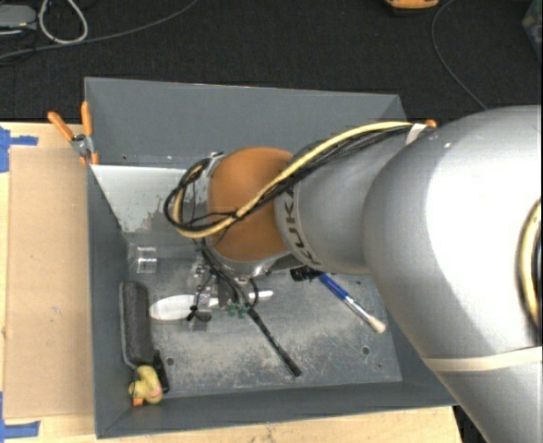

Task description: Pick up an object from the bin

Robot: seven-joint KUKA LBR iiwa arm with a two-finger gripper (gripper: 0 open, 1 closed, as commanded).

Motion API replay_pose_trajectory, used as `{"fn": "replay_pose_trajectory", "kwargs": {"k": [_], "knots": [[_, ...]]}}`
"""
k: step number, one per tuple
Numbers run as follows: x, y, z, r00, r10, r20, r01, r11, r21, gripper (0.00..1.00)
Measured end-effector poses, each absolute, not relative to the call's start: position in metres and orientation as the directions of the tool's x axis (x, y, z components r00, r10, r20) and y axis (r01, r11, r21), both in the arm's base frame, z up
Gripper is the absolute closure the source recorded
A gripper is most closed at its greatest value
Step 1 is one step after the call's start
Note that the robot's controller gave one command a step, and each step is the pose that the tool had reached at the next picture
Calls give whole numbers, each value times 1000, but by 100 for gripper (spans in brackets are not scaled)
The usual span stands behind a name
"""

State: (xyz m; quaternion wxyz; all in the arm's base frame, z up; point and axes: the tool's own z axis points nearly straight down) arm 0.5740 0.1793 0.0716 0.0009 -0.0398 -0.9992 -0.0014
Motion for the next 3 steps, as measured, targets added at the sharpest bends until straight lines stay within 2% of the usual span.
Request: {"fn": "replay_pose_trajectory", "kwargs": {"k": [1,3], "knots": [[574,179,72,-997,80,2,80,997,3,100],[573,179,96,-997,81,4,81,997,3,100]]}}
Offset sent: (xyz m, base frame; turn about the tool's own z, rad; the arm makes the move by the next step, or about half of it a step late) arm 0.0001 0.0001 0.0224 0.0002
